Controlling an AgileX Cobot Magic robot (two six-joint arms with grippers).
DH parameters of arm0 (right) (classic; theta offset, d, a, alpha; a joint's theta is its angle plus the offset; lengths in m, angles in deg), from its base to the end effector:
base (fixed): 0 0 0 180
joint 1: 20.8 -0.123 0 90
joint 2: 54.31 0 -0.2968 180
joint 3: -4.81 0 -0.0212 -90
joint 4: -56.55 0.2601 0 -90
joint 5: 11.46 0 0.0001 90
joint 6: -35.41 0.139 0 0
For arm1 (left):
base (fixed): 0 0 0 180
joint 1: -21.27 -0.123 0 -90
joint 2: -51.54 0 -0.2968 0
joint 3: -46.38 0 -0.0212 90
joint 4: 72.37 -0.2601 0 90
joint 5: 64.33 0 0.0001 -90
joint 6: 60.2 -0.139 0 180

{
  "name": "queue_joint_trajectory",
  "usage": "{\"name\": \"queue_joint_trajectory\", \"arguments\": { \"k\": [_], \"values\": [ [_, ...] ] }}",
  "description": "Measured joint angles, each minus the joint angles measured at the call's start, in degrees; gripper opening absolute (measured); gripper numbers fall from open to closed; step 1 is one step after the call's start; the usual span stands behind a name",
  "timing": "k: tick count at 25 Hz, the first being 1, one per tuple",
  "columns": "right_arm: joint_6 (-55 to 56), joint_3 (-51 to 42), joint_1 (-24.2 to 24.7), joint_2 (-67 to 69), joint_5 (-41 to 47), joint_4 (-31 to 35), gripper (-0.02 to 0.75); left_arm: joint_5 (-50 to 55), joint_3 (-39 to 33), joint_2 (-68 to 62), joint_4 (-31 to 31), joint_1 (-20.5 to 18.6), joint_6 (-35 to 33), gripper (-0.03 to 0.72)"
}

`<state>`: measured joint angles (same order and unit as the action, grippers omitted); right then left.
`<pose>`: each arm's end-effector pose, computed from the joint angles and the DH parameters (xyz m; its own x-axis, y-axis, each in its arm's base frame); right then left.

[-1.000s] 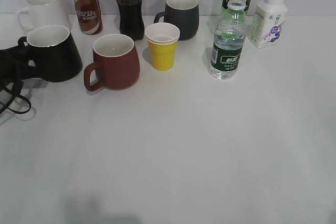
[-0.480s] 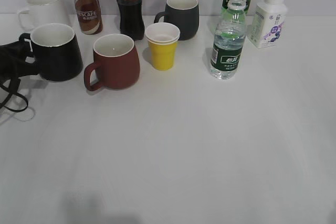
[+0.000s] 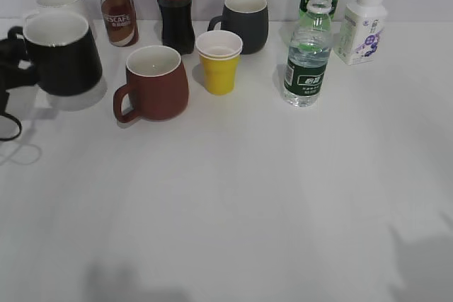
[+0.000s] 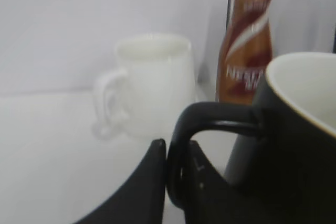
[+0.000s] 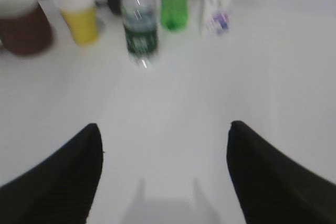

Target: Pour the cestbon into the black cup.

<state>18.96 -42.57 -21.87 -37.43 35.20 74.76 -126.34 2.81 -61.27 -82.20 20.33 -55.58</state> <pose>0.0681 0.0329 0.2961 -0.3171 -0.0692 -0.9459 -0.2536 0.9672 0.0142 0.3759 -0.0148 0.1554 -0.0823 -0.0008 -0.9966 0.1340 0.9909 -0.0119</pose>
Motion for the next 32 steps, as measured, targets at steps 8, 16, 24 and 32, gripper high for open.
{"name": "queue_joint_trajectory", "arguments": {
  "k": [8,16,24,32],
  "values": [
    [-38.0,0.2,0.0,28.8,-34.9,43.3,0.536,4.7,0.0,10.5,-0.2,0.0,1.3,0.048],
    [-86.1,1.7,-2.9,46.4,-20.9,84.2,0.451,10.0,0.0,18.4,-0.4,0.0,1.7,0.048],
    [-50.6,3.3,-5.4,59.2,-30.2,52.8,0.364,12.9,0.0,19.8,-0.8,0.0,1.7,0.048],
    [-12.1,3.3,-16.1,59.7,-65.9,24.7,0.372,13.6,-0.1,21.6,-0.9,-0.1,1.7,0.048]
  ]
}}
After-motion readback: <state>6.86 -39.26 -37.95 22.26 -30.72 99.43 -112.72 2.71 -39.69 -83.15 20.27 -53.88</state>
